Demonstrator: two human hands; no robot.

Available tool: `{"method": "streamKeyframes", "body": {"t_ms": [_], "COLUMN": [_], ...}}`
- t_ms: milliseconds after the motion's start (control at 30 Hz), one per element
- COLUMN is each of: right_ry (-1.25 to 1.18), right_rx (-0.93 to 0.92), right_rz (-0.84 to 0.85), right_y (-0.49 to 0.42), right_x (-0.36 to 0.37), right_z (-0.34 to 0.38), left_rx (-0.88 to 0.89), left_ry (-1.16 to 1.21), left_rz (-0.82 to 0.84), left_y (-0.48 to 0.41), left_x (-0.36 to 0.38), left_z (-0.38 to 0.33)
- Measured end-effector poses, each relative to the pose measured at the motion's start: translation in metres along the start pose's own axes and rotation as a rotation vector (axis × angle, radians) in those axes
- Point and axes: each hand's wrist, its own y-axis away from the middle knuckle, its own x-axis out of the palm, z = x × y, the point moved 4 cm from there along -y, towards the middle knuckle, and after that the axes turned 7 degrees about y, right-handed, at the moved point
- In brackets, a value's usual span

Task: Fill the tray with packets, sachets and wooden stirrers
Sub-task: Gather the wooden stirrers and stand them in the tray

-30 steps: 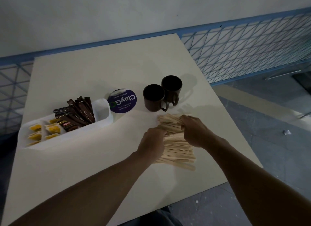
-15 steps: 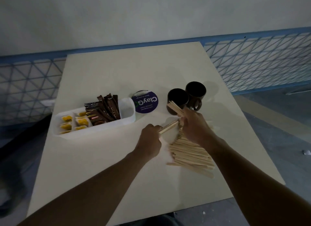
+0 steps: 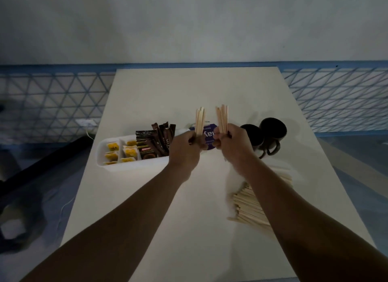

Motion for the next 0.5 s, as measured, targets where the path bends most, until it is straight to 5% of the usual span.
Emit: {"method": "streamKeyframes", "body": {"t_ms": [500], "right_ry": [-0.313], "right_rx": [0.058], "right_rz": [-0.011], "right_y": [-0.027], "right_x": [0.067], "right_z": [0.026], "left_rx": [-0.003], "left_ry": [0.141], "left_rz": [-0.229], "left_y": [-0.039], "left_x": [-0.042], "left_z": [-0.001]}}
